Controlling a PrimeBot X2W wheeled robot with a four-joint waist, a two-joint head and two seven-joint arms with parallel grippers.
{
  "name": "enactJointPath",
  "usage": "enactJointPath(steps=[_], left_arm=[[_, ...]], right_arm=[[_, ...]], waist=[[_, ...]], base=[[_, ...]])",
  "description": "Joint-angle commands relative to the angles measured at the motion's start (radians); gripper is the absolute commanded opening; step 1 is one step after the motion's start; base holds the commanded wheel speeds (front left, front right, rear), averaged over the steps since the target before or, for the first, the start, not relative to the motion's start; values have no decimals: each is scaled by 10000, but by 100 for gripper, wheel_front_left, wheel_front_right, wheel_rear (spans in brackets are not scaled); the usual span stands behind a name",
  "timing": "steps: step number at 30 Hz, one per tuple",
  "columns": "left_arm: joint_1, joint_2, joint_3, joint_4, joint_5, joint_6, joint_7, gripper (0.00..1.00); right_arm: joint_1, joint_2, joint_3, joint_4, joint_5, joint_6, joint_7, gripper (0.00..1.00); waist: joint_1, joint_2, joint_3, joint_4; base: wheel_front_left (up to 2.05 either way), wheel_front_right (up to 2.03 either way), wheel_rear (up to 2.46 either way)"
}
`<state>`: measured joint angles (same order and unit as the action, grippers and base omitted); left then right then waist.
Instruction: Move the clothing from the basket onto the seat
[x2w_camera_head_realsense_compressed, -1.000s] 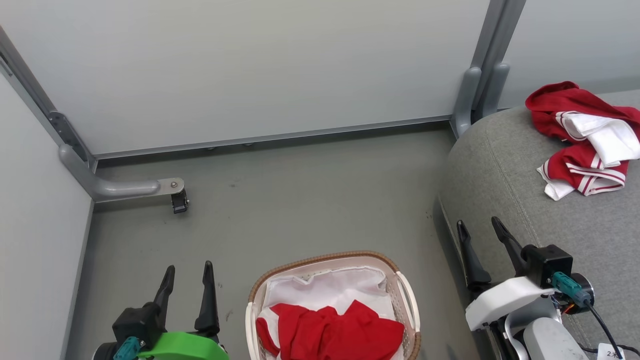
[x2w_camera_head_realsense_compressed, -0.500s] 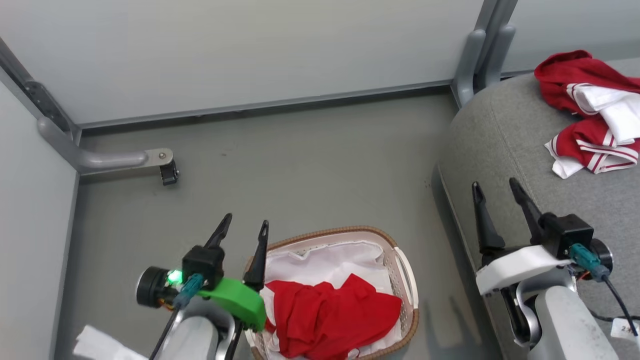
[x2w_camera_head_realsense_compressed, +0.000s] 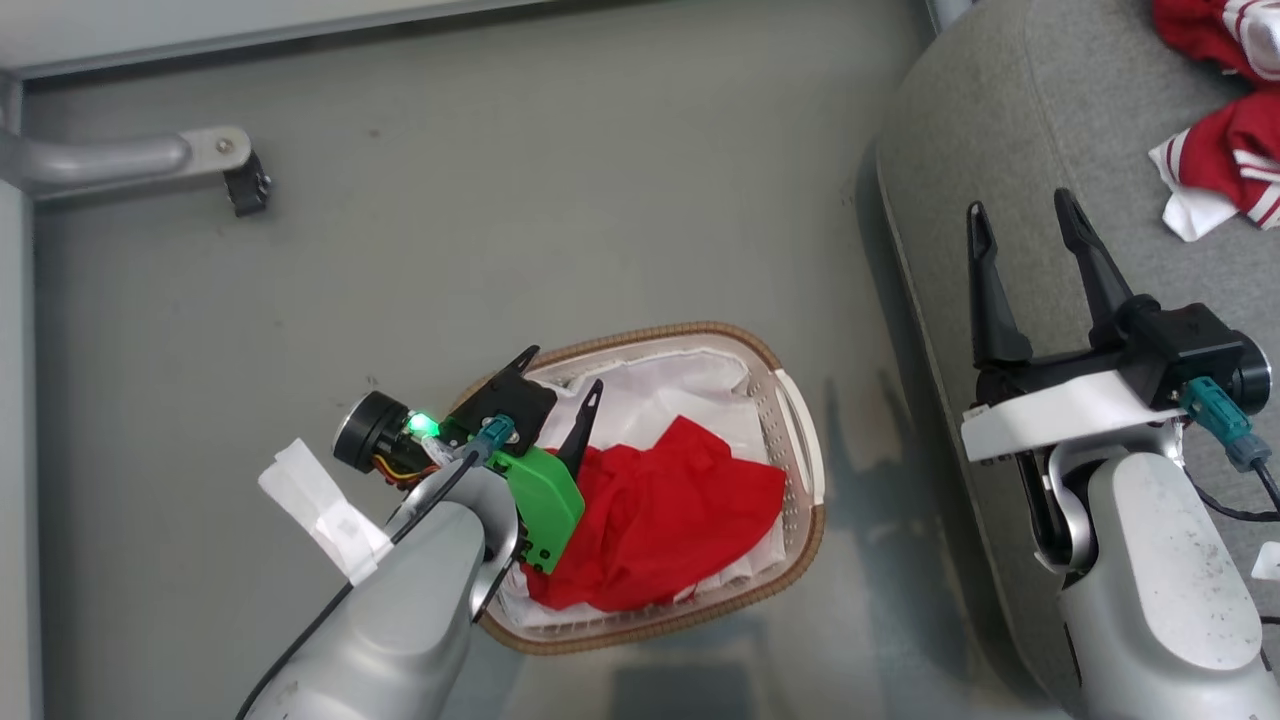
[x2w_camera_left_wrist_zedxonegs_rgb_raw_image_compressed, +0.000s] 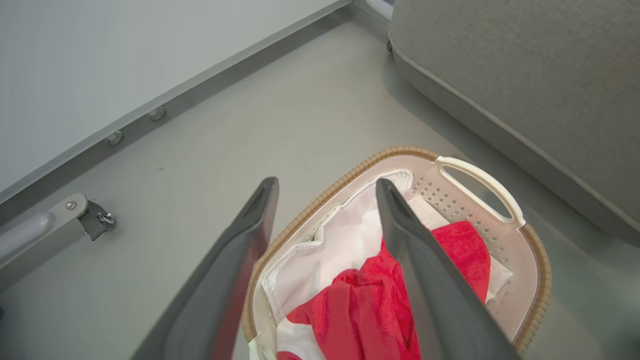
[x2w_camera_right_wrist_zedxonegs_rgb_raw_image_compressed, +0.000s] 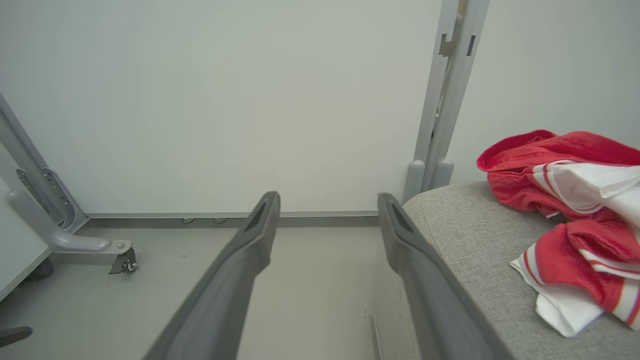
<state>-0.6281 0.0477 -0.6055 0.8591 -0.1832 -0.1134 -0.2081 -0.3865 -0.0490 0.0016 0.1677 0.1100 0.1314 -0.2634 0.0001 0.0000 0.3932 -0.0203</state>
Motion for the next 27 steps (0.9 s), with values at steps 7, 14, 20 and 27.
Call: enactJointPath(steps=[7, 14, 20, 27], left_arm=[[-1101, 57, -949, 1320, -380, 292, 314, 100], [-1585, 60, -1732, 2322, -442, 296, 782, 100], [-2028, 81, -2198, 3258, -90, 563, 896, 100], [-2494, 327, -2370, 3922, -47, 743, 1135, 100]], right_arm=[[-620, -25, 163, -387, 270, -14, -20, 100], [-961, -22, 441, -644, 619, -14, -20, 100], [-1126, -23, 841, -804, 962, -14, -20, 100], [-1219, -22, 1155, -958, 1315, -14, -20, 100]], waist=[[-1, 0, 2724, -1138], [-1, 0, 3558, -1607], [-1, 0, 4093, -1987], [-1, 0, 4625, -2354]], base=[[0, 0, 0], [0, 0, 0], [0, 0, 0], [0, 0, 0]])
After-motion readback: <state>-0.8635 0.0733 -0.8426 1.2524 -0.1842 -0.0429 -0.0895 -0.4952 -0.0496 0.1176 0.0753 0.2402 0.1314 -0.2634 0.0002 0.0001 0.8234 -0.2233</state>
